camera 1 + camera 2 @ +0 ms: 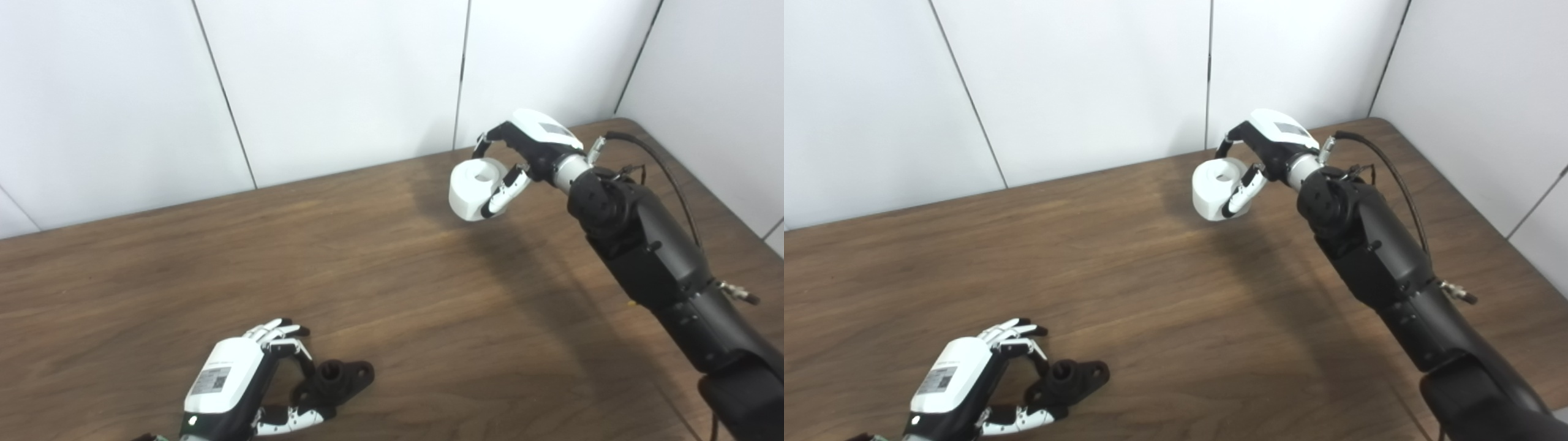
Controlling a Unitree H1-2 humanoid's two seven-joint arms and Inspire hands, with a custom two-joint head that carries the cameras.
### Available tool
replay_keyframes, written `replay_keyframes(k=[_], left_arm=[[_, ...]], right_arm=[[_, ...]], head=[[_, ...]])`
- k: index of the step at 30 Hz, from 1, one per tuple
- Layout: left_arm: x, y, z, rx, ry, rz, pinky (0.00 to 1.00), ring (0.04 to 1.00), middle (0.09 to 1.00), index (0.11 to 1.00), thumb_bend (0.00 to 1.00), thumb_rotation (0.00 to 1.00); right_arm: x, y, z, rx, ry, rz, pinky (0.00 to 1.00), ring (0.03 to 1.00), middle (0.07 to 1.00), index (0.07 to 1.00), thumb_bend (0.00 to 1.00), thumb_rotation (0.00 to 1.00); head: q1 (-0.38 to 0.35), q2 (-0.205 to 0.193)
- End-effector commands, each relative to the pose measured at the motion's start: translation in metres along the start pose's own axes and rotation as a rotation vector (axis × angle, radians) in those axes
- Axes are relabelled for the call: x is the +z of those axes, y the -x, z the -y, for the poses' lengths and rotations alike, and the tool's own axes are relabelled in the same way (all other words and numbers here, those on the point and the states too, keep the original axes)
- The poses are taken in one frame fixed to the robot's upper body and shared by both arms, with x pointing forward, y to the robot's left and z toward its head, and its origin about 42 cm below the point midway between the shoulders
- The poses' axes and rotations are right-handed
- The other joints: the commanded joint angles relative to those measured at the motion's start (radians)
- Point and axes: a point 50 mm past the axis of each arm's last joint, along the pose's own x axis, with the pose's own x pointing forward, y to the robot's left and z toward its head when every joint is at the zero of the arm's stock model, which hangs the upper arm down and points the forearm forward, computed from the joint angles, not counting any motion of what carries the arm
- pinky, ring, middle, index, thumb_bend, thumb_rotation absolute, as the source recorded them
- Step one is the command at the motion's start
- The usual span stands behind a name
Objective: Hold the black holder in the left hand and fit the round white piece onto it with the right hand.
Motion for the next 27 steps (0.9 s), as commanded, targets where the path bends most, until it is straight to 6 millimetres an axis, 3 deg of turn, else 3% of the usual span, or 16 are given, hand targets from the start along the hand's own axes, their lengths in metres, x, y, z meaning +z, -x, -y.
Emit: replay_keyframes(k=[1,8,16,27], left_arm=[[-0.009,0.009,0.025,-0.149,-0.002,-0.088,0.86,0.888,0.808,0.488,0.52,0.06],[0.0,0.004,0.027,-0.155,-0.005,-0.099,0.87,0.896,0.812,0.488,0.52,0.06],[0.006,-0.001,0.027,-0.164,-0.009,-0.109,0.88,0.896,0.819,0.489,0.52,0.06],[0.014,-0.006,0.024,-0.158,-0.014,-0.107,0.88,0.899,0.817,0.489,0.52,0.06]], right_arm=[[0.016,0.007,0.028,-0.058,0.035,0.052,0.84,0.921,0.83,0.484,0.52,0.13],[0.056,0.031,0.025,0.008,0.053,0.182,0.84,0.94,0.839,0.483,0.52,0.13],[0.099,0.059,0.005,0.107,0.026,0.295,0.87,0.959,0.843,0.483,0.52,0.13],[0.118,0.083,-0.018,0.185,0.02,0.386,0.88,0.962,0.851,0.482,0.53,0.14]], head=[[0.035,0.01],[0.11,0.022],[0.147,0.045],[0.187,0.08]])
